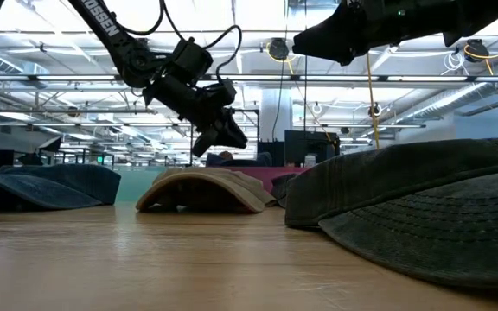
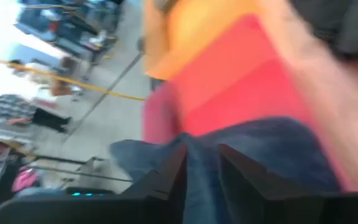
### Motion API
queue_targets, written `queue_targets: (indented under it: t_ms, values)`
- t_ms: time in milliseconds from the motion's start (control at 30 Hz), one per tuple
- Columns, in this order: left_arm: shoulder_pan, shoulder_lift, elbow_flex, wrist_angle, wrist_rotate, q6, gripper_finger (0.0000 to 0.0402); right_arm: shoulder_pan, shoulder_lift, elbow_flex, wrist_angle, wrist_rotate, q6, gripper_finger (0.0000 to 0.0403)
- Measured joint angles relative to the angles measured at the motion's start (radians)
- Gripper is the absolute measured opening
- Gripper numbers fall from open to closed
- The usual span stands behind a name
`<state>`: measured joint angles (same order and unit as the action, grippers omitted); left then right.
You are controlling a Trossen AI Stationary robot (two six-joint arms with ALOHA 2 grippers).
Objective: Pick & Place hat
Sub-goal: Put the bottom blue cap into the red bin
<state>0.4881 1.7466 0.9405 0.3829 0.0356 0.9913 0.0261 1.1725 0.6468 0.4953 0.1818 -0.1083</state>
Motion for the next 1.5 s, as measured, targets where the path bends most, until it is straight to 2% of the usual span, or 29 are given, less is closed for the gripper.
queue_targets:
  t_ms: [267, 433, 567, 700, 833, 1033, 1133, 1333, 1500]
  values:
    - [0.012, 0.002, 0.000, 0.100, -0.032, -0.077, 0.0118, 0.000, 0.000, 0.000, 0.000, 0.000, 0.000, 0.0141]
    - [0.047, 0.031, 0.011, 0.139, -0.220, -0.234, 0.0118, 0.000, 0.000, 0.000, 0.000, 0.000, 0.013, 0.0141]
    - [0.074, 0.051, 0.077, -0.051, -0.175, -0.356, 0.0118, 0.000, 0.000, 0.000, 0.001, 0.000, 0.037, 0.0141]
    - [0.056, 0.069, 0.148, -0.234, -0.130, -0.368, 0.0118, 0.002, 0.000, 0.000, 0.000, -0.001, 0.044, 0.0141]
    - [0.024, 0.069, 0.173, -0.262, -0.127, -0.363, 0.0118, 0.002, 0.000, 0.000, -0.004, -0.002, 0.051, 0.0141]
    - [0.002, 0.102, 0.182, -0.146, -0.277, -0.347, 0.0118, 0.002, 0.000, 0.000, 0.001, -0.002, 0.070, 0.0141]
    - [0.004, 0.157, 0.203, -0.120, -0.259, -0.343, 0.0118, 0.002, 0.000, 0.000, 0.001, -0.002, 0.070, 0.0141]
    - [-0.011, 0.231, 0.316, -0.314, -0.256, -0.335, 0.0118, 0.013, 0.000, 0.000, 0.001, -0.002, 0.059, 0.0141]
    - [-0.023, 0.217, 0.401, -0.473, -0.261, -0.305, 0.0118, 0.013, 0.000, 0.000, -0.001, -0.001, 0.035, 0.0141]
